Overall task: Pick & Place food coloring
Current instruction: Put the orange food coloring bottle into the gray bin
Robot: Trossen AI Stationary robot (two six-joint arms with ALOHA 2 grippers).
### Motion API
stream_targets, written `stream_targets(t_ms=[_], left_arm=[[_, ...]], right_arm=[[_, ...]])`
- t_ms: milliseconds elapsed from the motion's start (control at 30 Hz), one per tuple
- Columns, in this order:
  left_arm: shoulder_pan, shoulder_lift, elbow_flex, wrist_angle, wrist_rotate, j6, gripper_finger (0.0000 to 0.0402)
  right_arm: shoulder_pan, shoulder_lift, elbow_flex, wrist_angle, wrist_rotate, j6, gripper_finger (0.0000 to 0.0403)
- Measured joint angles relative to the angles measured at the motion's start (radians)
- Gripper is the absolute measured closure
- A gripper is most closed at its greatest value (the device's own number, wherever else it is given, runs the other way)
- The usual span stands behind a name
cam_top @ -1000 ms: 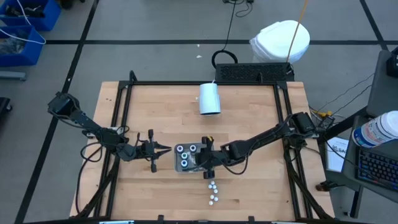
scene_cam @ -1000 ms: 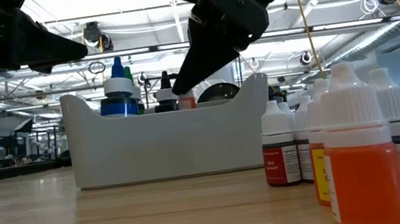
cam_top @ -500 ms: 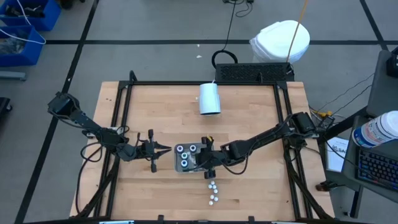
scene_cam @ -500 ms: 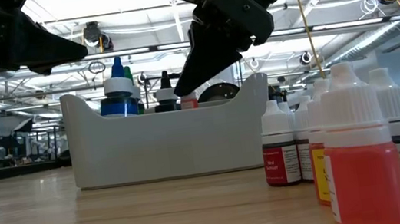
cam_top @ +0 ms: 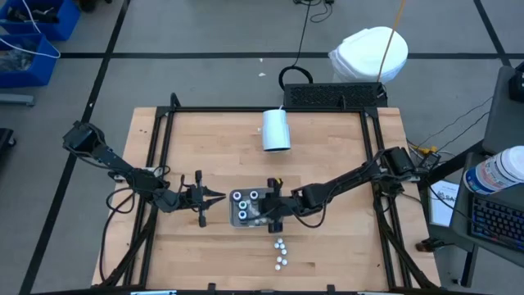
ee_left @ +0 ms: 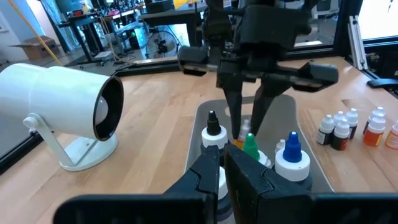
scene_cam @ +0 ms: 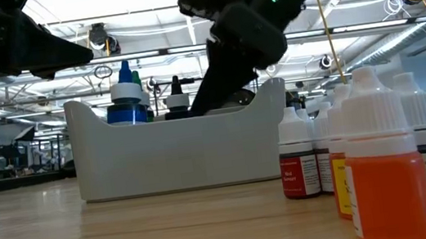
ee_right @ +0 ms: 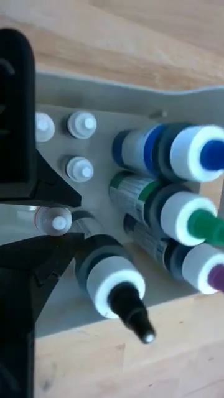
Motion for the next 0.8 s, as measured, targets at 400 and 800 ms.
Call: stream_targets(t_ms=[400, 800], left_arm=[[0.0, 0.0, 0.0, 0.0, 0.0, 0.0, 0.0369], [0.0, 0.0, 0.0, 0.0, -0.001, -0.001, 0.0369]], right_arm=[[0.001, 0.0, -0.078, 0.134, -0.062, 0.023, 0.0351], [0.006, 0.0, -0.078, 0.154, -0.08, 0.016, 0.0351]])
